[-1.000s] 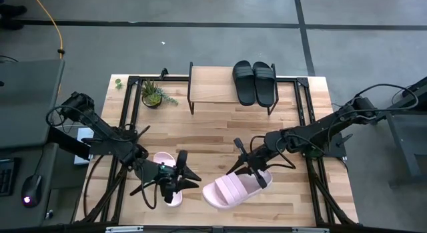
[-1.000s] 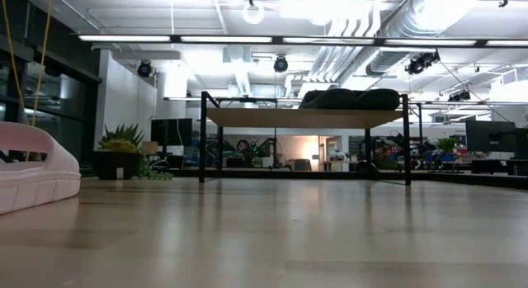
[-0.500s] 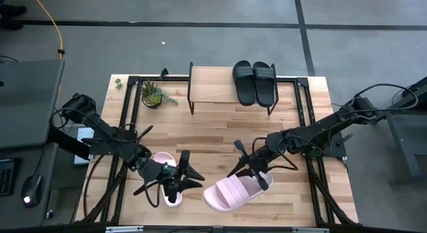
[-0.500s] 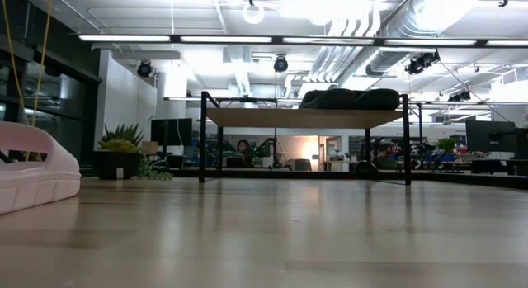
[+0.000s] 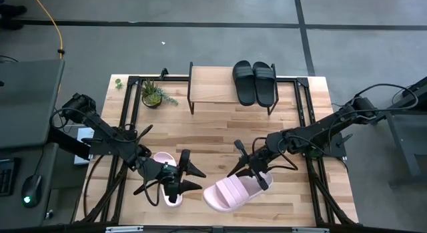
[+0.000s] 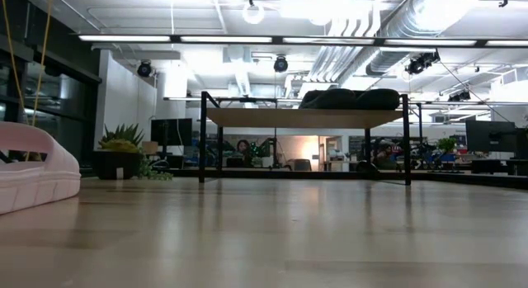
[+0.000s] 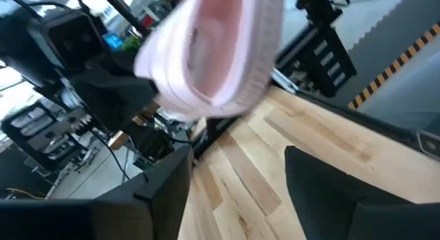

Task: Pick and place slides into the shelf
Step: Put the right pink slipper on the shelf

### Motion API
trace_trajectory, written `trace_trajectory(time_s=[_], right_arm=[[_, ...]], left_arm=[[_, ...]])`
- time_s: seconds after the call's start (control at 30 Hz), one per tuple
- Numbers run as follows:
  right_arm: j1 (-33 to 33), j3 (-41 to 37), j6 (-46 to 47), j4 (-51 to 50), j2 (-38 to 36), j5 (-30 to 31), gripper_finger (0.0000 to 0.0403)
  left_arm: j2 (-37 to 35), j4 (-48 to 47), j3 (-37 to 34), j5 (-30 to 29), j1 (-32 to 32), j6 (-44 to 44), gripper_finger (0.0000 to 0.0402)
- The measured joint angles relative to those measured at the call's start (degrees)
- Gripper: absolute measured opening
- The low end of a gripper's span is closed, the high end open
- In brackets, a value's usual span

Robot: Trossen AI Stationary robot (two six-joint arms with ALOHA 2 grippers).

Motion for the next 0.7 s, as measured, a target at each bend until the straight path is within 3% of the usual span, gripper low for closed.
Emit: trace_trajectory(time_s=[0.17, 0.7], right_arm=[[0.00, 0.00, -1.37, 0.41, 0.43, 0.17, 0.0000], [-0.52, 0.04, -2.87, 4.12, 2.56, -0.17, 0.0000]], left_arm=[[-0.02, 2.50, 0.00, 1.09, 0.00, -0.57, 0.0229], [-0.02, 4.23, -0.02, 6.16, 0.02, -1.42, 0.0205]])
